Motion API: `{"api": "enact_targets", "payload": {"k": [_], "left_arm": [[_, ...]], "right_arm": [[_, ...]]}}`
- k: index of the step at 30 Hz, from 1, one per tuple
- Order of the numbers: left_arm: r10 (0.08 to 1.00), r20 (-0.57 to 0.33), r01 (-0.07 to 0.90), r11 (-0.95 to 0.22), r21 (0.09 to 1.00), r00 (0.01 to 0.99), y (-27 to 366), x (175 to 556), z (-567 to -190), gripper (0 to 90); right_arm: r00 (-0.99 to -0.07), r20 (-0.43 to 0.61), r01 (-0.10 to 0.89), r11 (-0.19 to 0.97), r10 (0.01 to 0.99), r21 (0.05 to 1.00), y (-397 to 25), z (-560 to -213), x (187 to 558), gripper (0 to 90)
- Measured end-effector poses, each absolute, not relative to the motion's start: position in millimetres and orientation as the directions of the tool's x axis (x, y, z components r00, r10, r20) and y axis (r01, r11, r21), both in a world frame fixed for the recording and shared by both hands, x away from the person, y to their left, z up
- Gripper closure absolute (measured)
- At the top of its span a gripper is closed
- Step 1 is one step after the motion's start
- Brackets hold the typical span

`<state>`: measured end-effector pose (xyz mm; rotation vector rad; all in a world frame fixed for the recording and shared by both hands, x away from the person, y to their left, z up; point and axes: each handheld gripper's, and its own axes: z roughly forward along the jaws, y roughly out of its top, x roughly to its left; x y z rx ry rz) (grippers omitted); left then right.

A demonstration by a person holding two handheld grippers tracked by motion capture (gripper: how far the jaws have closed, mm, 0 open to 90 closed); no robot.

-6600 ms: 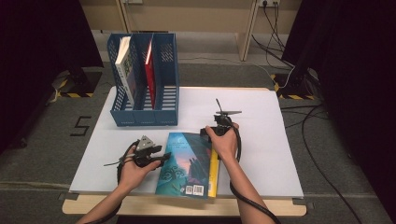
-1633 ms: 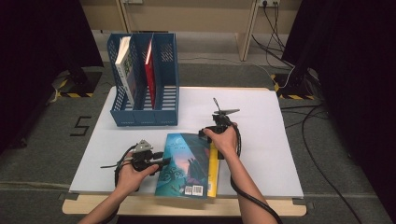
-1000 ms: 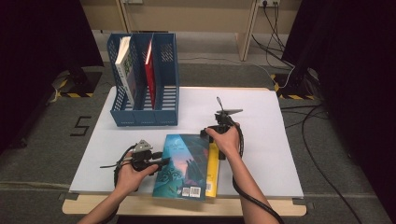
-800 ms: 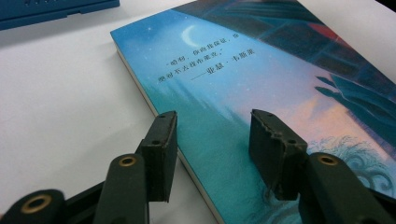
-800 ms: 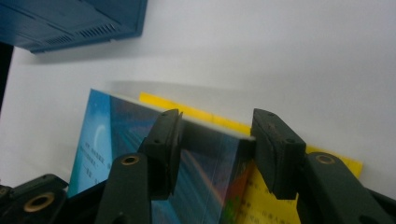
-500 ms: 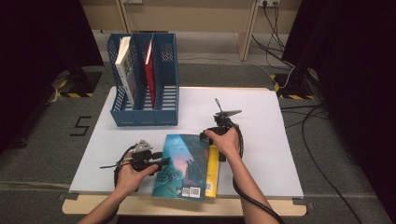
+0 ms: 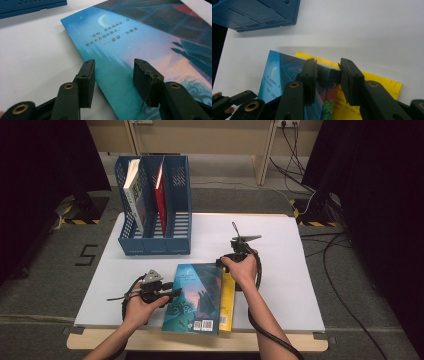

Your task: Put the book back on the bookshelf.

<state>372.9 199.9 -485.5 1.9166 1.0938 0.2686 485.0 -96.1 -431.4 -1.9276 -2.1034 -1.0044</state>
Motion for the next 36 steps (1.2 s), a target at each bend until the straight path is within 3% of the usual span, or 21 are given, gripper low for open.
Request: {"api": "enact_targets", "payload": {"k": [14, 36], "left_arm": [[0.779, -0.243, 0.607, -0.211, 0.766, 0.578, 201.9, 379.1, -484.8, 51.8], [0.762, -0.255, 0.609, -0.220, 0.762, 0.595, 184.3, 399.0, -480.9, 53.9]], "right_arm": [[-0.178, 0.545, 0.923, -0.054, 0.819, 0.382, -96.8, -420.5, 485.5, 72.6], [-0.158, 0.530, 0.909, -0.087, 0.833, 0.407, -114.5, -403.9, 485.8, 73.4]]}}
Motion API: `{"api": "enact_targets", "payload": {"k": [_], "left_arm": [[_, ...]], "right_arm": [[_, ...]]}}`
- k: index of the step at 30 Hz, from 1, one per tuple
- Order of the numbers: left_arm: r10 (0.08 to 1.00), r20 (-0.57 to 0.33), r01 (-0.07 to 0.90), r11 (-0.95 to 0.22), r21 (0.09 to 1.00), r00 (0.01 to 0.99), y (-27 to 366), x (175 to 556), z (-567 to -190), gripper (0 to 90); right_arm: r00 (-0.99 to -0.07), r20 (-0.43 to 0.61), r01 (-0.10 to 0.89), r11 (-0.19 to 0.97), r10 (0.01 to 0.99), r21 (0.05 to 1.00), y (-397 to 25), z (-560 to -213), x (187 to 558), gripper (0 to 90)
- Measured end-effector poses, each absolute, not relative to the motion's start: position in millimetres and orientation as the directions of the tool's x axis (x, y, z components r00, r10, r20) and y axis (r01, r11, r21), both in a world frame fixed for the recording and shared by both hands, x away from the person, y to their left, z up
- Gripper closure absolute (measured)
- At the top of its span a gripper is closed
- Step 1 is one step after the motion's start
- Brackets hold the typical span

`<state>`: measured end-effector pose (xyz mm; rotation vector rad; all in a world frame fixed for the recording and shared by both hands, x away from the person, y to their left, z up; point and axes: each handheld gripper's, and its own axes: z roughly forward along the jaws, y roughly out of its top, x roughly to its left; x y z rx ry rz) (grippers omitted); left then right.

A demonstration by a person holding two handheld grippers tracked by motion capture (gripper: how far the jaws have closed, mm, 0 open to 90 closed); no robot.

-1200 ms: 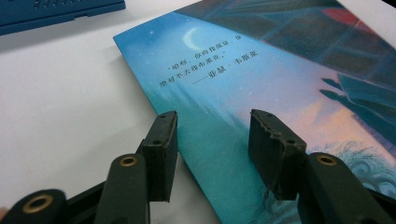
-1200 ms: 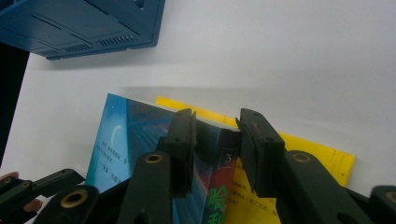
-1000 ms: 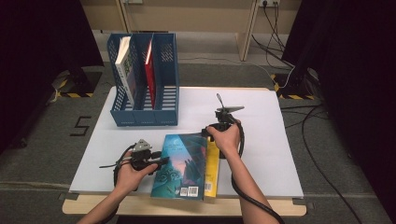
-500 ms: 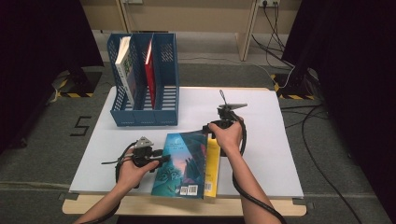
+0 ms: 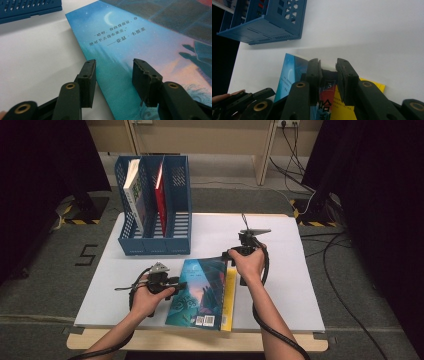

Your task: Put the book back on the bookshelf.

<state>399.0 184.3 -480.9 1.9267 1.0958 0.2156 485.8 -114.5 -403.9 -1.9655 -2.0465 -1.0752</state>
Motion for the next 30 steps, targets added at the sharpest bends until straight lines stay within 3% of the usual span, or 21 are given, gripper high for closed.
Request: {"api": "enact_targets", "payload": {"k": [4, 13, 22, 30], "left_arm": [[0.757, -0.235, 0.592, -0.237, 0.770, 0.609, 180.9, 397.2, -479.9, 61.7], [0.755, -0.269, 0.615, -0.217, 0.758, 0.598, 185.4, 399.3, -481.6, 61.6], [0.761, -0.256, 0.605, -0.215, 0.767, 0.596, 186.9, 396.9, -482.7, 61.6], [0.763, -0.257, 0.608, -0.215, 0.764, 0.593, 187.2, 397.5, -482.5, 60.8]], "right_arm": [[-0.166, 0.523, 0.903, -0.083, 0.836, 0.421, -111.9, -402.4, 484.9, 73.0], [-0.176, 0.522, 0.903, -0.075, 0.835, 0.424, -107.2, -408.8, 486.3, 68.2], [-0.148, 0.590, 0.955, -0.040, 0.794, 0.294, -96.9, -433.9, 487.3, 63.4], [-0.161, 0.574, 0.953, -0.023, 0.803, 0.301, -92.7, -430.9, 487.6, 64.2]]}}
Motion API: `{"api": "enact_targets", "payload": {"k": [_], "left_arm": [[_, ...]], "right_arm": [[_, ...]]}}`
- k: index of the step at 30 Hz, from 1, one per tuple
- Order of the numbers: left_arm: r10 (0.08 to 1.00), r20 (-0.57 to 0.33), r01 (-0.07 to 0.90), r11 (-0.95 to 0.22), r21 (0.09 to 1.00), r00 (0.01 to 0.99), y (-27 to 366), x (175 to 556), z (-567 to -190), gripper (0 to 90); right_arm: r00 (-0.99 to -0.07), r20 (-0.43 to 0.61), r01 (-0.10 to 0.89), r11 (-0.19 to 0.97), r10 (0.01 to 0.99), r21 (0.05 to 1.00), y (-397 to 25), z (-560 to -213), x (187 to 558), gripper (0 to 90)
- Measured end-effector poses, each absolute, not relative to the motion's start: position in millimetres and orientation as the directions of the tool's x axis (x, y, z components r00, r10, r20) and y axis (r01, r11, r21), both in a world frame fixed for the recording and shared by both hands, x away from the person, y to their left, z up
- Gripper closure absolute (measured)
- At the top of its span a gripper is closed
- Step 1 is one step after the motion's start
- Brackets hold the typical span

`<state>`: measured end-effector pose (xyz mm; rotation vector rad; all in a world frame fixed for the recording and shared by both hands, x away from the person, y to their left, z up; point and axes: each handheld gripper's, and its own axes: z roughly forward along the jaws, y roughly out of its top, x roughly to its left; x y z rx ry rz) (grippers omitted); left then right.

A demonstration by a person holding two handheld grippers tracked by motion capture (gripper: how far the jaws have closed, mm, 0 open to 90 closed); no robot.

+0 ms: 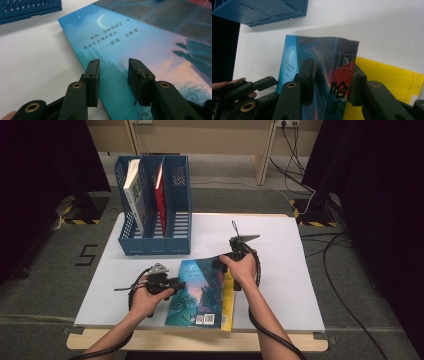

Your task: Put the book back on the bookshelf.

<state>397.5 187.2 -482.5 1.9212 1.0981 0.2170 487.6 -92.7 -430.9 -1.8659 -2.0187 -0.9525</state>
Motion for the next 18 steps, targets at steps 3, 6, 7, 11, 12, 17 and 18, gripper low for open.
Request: {"api": "enact_targets", "payload": {"k": [3, 6, 7, 11, 12, 17, 18], "left_arm": [[0.766, -0.255, 0.610, -0.216, 0.763, 0.590, 187.2, 397.6, -482.2, 59.9], [0.768, -0.263, 0.617, -0.209, 0.759, 0.584, 189.1, 399.2, -482.6, 57.6], [0.769, -0.267, 0.620, -0.206, 0.757, 0.580, 189.5, 399.7, -482.9, 56.4], [0.775, -0.267, 0.622, -0.199, 0.758, 0.573, 190.4, 401.4, -482.6, 50.9], [0.777, -0.265, 0.622, -0.199, 0.758, 0.571, 190.9, 401.5, -482.6, 49.7], [0.779, -0.261, 0.617, -0.197, 0.762, 0.570, 192.5, 400.8, -481.2, 46.4], [0.778, -0.262, 0.617, -0.196, 0.762, 0.571, 192.5, 400.9, -480.8, 46.1]], "right_arm": [[-0.159, 0.578, 0.954, -0.026, 0.800, 0.298, -93.3, -430.7, 487.1, 66.0], [-0.152, 0.611, 0.955, -0.045, 0.777, 0.295, -96.3, -429.5, 485.9, 71.0], [-0.149, 0.619, 0.955, -0.050, 0.771, 0.292, -96.9, -428.2, 485.1, 72.0], [-0.152, 0.617, 0.953, -0.052, 0.772, 0.300, -96.5, -423.7, 482.2, 72.8], [-0.154, 0.616, 0.951, -0.053, 0.772, 0.303, -96.2, -422.8, 481.6, 72.8], [-0.155, 0.619, 0.950, -0.056, 0.770, 0.307, -96.8, -421.4, 480.3, 73.0], [-0.151, 0.620, 0.951, -0.058, 0.770, 0.303, -96.8, -420.7, 480.1, 73.0]]}}
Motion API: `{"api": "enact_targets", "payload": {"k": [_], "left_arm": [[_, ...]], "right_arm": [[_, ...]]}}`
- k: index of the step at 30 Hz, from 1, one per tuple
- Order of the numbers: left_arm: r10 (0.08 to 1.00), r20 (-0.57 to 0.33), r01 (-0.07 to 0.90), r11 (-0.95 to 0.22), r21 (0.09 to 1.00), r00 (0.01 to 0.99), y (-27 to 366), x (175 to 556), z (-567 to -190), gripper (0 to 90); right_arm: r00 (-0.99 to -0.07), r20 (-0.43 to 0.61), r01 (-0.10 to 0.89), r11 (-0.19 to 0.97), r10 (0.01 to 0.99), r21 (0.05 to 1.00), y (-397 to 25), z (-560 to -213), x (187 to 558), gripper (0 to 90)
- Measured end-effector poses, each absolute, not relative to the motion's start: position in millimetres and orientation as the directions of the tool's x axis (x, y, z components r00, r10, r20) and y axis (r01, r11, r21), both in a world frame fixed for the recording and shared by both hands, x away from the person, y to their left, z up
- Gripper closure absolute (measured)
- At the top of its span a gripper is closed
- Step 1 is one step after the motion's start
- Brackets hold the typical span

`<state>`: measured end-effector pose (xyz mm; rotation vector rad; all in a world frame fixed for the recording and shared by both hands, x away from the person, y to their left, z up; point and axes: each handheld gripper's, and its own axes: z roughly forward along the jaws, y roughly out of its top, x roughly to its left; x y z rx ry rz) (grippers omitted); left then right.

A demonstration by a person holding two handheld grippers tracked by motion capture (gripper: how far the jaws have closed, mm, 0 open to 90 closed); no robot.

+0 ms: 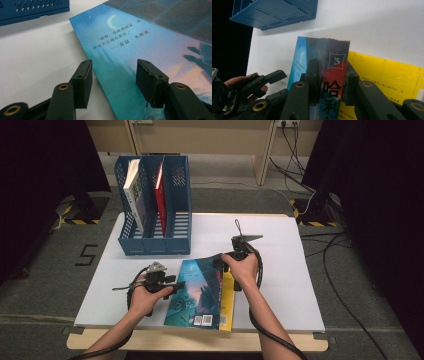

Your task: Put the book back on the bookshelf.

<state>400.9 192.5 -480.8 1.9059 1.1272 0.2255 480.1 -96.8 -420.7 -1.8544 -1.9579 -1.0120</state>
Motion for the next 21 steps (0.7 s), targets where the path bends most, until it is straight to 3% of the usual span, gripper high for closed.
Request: {"api": "enact_targets", "payload": {"k": [21], "left_arm": [[0.779, -0.254, 0.595, -0.182, 0.783, 0.573, 196.6, 403.7, -468.7, 42.9]], "right_arm": [[-0.149, 0.613, 0.940, -0.081, 0.776, 0.331, -109.0, -402.2, 479.9, 73.7]]}}
